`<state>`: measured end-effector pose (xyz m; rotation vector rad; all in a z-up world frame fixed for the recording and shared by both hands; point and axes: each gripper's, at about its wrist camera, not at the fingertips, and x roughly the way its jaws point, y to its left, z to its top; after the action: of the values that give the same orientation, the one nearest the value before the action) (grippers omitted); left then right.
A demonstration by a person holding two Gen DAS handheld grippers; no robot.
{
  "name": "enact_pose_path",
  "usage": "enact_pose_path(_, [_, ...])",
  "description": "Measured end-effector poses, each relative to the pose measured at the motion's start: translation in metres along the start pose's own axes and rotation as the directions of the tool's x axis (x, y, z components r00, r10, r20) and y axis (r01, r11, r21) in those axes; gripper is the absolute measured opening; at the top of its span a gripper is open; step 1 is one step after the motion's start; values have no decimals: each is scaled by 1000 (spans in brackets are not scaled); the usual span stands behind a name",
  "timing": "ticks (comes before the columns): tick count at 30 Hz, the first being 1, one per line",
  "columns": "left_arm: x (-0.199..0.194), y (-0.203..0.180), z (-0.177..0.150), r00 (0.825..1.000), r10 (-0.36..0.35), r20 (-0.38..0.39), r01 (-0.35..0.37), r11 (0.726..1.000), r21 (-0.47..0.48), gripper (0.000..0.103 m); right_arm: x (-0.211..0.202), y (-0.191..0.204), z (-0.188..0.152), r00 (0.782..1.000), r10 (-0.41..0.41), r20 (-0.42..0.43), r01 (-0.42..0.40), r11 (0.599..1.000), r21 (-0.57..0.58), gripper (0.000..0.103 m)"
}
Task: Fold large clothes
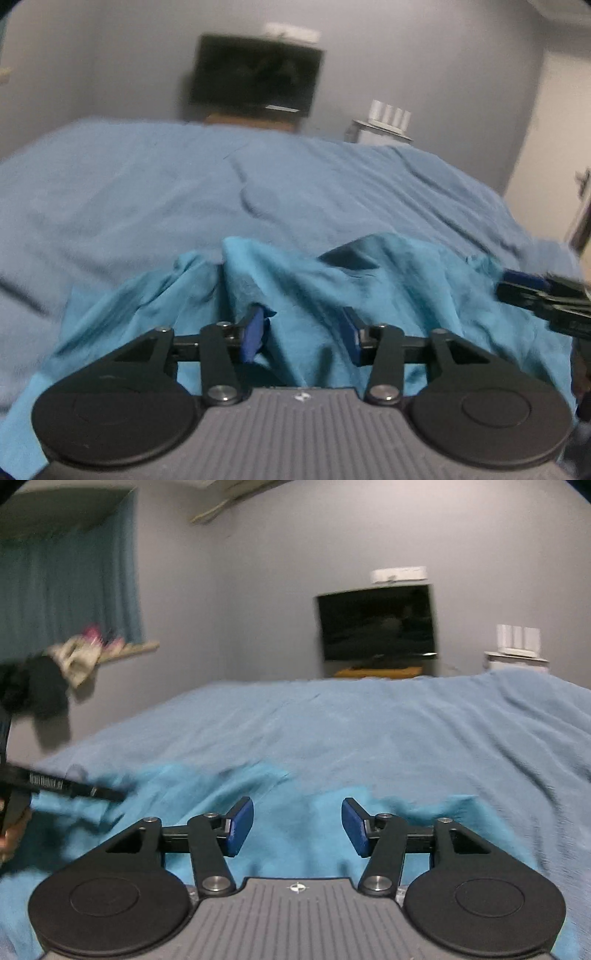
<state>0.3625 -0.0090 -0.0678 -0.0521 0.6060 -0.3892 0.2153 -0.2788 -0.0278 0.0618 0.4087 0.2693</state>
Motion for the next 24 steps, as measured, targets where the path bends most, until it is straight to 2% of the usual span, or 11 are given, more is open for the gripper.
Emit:
enact_pose_path(2, [-5, -15, -1, 997, 60, 43, -62, 996, 67, 45, 12, 12, -6, 999, 16, -40, -18, 999, -51, 50])
enact_pose_path(5, [-13, -20, 1, 980, 150, 129, -161, 984, 80, 52, 27, 26, -17, 992, -13, -129, -5, 990, -139, 49])
enact_pose_path(8, [-22, -13, 4, 974, 158, 165, -163, 986, 21, 54, 33, 28, -31, 977, -97, -190, 50, 969, -241, 48])
enact_pose_path(9, [-21, -10, 4, 978, 139, 156, -140, 990, 0, 54, 31, 26, -33, 974, -113, -198, 62, 967, -247, 49])
enact_pose_path(12, [-17, -5, 1, 998, 33, 58, -32, 999, -11, 54, 32, 17, -32, 966, -151, -209, 107, 973, -205, 54])
enact_pose_path(15, [1, -13, -5, 996, -63, -59, 64, 998, 17, 54, 32, 3, -29, 961, -178, -210, 150, 978, -144, 55])
enact_pose_path(16, [9, -17, -7, 993, -61, -105, 65, 997, 38, 54, 29, -2, -31, 966, -167, -197, 147, 983, -114, 53])
enact_pose_path(19, [31, -20, -16, 975, -28, -220, 43, 997, 66, 54, 12, -3, -24, 992, -98, -78, 95, 995, -39, 53])
enact_pose_path(21, [41, -22, -22, 967, -5, -254, 30, 995, 95, 54, 8, 4, -21, 998, -59, -33, 58, 997, -42, 53])
enact_pose_path(22, [43, -24, -26, 966, 10, -259, 22, 992, 121, 54, 4, 6, -22, 998, -48, -34, 46, 998, -51, 53])
enact_pose_path(24, [51, -31, -29, 965, 34, -259, 9, 986, 166, 55, 13, 8, -30, 994, -61, -96, 53, 995, -82, 53])
